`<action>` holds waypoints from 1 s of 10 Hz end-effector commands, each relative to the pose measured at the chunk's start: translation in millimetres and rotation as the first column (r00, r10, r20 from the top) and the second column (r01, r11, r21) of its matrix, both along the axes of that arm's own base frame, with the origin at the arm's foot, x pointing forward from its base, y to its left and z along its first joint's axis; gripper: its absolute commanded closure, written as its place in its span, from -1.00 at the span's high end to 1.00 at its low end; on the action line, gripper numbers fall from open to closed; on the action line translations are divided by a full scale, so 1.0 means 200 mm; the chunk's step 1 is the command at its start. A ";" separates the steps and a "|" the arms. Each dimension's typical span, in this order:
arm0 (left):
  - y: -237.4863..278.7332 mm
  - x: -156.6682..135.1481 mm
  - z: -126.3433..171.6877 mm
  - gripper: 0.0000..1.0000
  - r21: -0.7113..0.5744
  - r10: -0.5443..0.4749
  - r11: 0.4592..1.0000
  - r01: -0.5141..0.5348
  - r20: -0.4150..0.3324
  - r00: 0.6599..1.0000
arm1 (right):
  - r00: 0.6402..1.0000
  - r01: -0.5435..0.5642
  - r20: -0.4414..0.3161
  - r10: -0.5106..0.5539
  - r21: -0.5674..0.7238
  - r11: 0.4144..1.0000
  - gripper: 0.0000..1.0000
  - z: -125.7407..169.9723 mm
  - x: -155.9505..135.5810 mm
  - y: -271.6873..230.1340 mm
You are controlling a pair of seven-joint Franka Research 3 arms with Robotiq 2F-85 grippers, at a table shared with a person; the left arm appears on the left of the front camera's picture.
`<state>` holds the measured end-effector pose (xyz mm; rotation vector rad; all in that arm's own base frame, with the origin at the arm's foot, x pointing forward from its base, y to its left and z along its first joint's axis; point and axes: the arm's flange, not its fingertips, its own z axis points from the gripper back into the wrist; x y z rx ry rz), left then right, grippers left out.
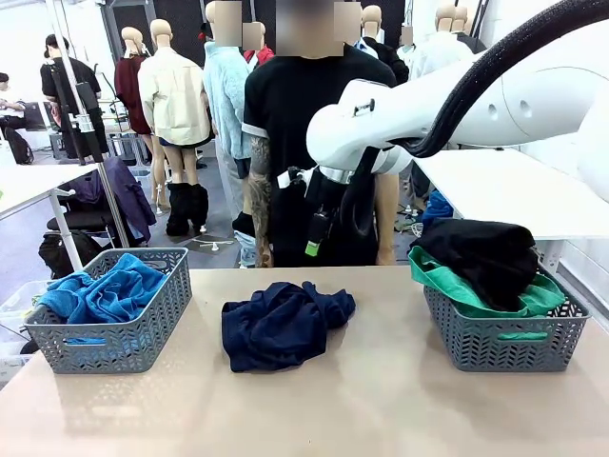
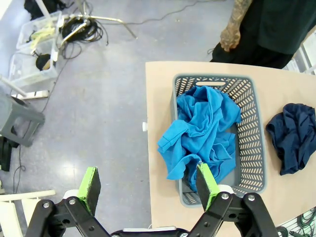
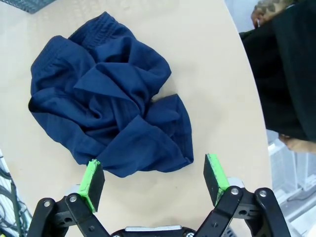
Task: Sort the tops and bottoms.
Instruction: Lift clothes from the center of the table with your right hand.
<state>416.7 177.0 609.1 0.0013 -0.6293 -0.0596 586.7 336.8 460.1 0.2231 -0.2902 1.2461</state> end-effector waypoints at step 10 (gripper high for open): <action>0.00 0.00 0.00 1.00 -0.005 0.003 1.000 -0.003 0.003 1.000 | 0.985 0.116 -0.110 -0.130 -0.131 0.985 1.00 -0.59 -0.10 0.31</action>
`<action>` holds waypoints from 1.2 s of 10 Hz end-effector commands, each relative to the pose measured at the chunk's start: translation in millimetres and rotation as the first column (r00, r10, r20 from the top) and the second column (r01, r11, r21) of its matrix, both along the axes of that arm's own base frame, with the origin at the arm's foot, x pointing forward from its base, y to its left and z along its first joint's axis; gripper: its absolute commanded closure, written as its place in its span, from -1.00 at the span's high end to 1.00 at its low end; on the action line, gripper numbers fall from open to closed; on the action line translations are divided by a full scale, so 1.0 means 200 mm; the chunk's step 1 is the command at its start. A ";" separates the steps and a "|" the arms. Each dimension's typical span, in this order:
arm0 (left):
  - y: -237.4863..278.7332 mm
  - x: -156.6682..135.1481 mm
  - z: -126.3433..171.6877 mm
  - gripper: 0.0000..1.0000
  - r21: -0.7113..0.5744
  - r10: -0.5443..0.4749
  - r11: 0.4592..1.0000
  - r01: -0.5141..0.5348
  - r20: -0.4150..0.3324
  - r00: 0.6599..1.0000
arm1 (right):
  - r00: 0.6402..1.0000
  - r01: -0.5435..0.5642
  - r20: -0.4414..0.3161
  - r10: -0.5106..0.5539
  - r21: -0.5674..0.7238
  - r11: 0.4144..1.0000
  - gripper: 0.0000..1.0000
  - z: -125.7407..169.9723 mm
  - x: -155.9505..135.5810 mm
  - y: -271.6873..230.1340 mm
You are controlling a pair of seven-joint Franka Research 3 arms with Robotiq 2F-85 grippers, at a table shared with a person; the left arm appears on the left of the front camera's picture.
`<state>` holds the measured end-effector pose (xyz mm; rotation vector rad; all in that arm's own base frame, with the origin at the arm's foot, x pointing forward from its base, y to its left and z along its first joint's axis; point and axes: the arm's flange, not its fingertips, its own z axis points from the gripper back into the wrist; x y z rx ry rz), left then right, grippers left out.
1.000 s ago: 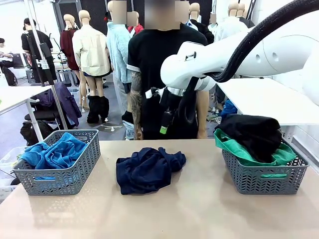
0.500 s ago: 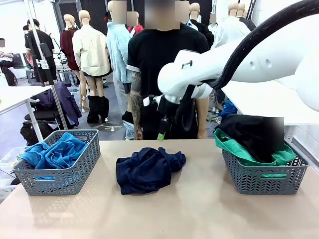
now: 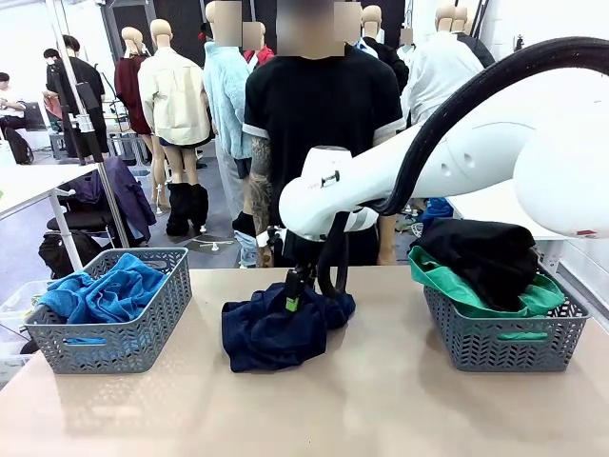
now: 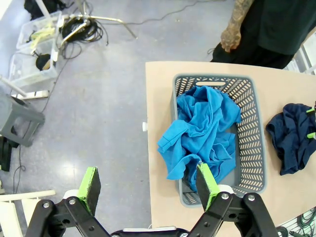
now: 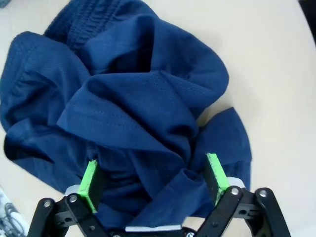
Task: Sort the tops and bottoms.
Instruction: Lift clothes from the center of the table with your right hand.
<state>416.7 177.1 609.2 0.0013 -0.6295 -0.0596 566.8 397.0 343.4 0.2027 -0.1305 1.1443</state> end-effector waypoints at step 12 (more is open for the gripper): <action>0.00 0.00 0.00 1.00 -0.005 0.003 1.000 -0.003 0.003 1.000 | 1.000 0.019 0.010 -0.018 -0.132 0.991 -1.00 -0.01 -0.08 0.08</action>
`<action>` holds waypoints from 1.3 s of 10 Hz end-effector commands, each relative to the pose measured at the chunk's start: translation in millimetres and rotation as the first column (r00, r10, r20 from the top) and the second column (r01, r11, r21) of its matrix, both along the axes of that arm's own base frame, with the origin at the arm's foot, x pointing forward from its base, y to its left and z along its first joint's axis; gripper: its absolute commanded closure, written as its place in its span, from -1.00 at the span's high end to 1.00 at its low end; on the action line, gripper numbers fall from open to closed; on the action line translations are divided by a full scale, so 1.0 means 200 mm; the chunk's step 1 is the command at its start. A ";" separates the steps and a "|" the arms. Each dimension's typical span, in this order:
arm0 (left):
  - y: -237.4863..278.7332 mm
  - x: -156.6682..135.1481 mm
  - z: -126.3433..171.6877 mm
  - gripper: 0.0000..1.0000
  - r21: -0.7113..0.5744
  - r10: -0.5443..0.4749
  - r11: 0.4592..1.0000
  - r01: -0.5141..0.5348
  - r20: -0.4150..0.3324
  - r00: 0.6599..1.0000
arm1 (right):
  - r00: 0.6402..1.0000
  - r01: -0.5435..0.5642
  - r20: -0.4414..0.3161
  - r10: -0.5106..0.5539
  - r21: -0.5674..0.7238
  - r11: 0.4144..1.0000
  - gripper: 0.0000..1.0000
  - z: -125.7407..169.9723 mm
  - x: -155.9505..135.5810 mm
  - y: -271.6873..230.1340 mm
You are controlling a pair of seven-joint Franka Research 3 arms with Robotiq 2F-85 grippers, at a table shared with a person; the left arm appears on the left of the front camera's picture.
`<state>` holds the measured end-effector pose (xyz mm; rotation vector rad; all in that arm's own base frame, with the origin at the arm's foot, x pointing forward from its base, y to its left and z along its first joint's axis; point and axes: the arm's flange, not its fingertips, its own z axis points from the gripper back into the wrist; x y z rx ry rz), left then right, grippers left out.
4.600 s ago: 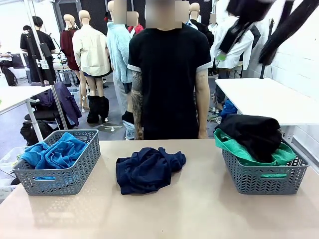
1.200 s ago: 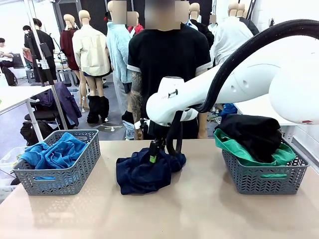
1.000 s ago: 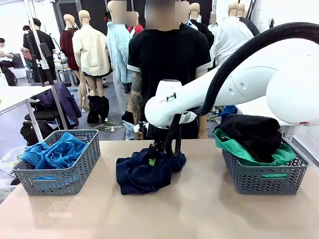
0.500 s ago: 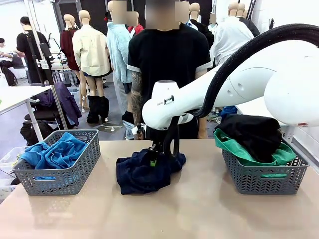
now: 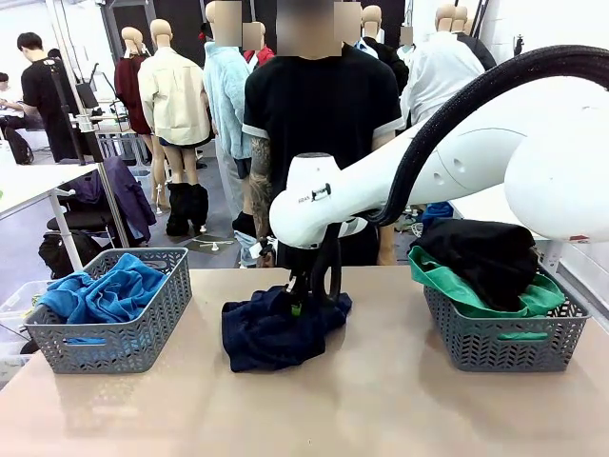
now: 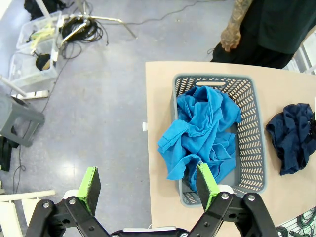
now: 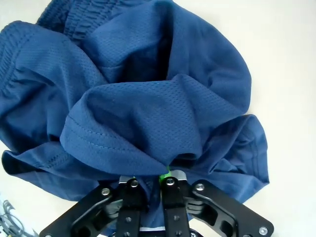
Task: Sort the tops and bottoms.
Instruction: Lift clothes from the center of the table with your right hand.
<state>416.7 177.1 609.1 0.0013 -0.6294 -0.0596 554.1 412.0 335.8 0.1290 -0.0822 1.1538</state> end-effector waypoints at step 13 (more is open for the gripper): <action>0.00 0.00 0.00 1.00 -0.005 0.003 1.000 -0.003 0.003 1.000 | 0.972 0.067 0.227 -0.054 -0.053 0.996 -1.00 1.90 -0.71 -0.14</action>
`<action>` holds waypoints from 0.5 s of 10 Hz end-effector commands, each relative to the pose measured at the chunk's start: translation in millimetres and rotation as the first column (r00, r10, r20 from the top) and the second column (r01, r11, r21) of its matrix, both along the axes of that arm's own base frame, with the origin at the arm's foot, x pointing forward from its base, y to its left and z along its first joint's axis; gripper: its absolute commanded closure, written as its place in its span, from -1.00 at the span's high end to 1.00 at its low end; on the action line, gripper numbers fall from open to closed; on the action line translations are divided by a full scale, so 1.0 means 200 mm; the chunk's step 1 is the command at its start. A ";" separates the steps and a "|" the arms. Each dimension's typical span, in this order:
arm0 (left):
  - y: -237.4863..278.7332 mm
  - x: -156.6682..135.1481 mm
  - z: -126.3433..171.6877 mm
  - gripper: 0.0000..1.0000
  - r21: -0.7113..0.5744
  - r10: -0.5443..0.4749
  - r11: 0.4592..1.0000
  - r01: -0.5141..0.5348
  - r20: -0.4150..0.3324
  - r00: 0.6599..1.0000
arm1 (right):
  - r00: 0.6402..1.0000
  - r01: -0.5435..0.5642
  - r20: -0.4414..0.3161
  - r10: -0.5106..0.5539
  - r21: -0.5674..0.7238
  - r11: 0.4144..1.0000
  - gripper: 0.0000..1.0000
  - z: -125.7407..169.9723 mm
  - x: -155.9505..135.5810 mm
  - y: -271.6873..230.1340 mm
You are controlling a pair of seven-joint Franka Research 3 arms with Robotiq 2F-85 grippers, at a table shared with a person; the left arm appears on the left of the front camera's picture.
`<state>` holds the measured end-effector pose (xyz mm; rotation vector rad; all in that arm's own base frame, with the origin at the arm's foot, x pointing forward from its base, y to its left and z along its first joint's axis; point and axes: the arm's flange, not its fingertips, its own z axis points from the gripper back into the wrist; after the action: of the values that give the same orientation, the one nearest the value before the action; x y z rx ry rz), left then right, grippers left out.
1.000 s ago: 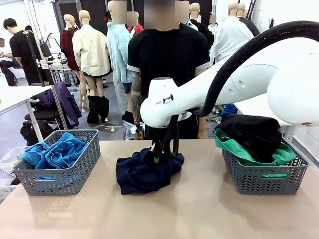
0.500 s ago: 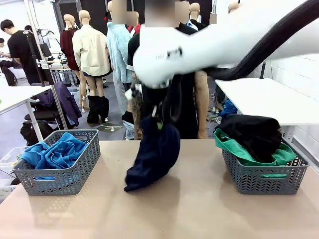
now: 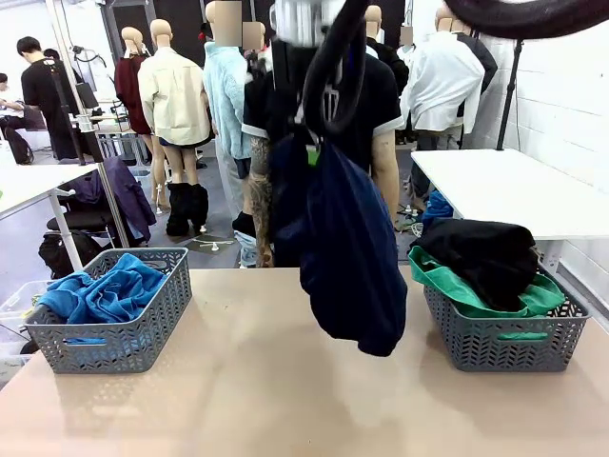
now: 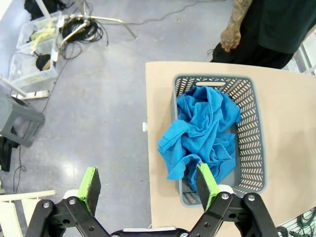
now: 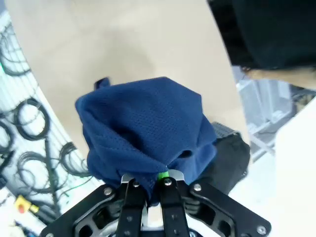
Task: Sort the tops and bottoms.
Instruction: Lift clothes from the center of the table with your right hand.
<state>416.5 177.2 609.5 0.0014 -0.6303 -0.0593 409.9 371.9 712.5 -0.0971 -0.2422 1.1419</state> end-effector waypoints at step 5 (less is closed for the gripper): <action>0.00 0.00 0.00 1.00 -0.005 0.003 1.000 -0.003 0.002 1.000 | 1.000 0.010 0.023 -0.011 0.056 0.998 -1.00 0.12 -0.04 0.02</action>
<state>416.5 177.2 609.5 0.0014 -0.6302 -0.0593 404.8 378.8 730.9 -0.0600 -0.2809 1.1309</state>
